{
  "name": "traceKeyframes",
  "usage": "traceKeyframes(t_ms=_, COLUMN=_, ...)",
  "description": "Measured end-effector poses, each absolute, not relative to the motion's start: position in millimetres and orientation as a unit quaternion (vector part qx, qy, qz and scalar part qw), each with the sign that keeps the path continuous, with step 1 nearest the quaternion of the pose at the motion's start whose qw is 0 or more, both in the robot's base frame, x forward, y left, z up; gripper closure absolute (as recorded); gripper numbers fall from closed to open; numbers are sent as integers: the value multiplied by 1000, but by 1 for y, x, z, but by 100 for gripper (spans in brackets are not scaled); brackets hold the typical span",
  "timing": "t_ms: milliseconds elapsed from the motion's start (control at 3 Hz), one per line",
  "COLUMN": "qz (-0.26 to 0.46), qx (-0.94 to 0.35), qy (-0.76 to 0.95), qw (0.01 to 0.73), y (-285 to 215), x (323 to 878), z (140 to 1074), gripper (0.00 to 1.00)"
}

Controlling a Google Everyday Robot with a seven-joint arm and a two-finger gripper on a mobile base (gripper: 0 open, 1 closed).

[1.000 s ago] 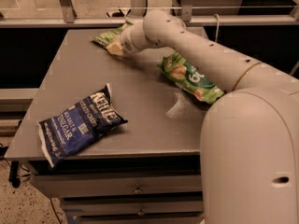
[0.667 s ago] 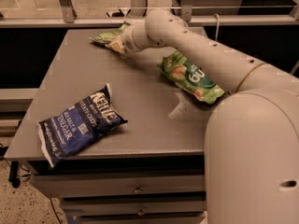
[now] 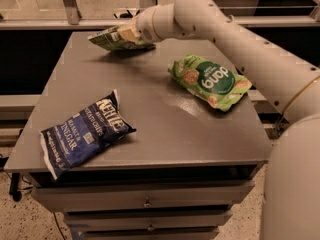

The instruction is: Move green jalapeno chip bag near blue chip bag

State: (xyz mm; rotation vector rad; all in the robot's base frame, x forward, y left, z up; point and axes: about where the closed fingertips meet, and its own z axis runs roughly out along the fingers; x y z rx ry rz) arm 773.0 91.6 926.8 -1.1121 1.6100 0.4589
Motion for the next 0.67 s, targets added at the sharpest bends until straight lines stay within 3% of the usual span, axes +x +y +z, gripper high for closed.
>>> traceKeyframes(t_ms=667, qz=267, qx=-507, qy=623, qw=533, y=62, x=683, z=967, gripper=100)
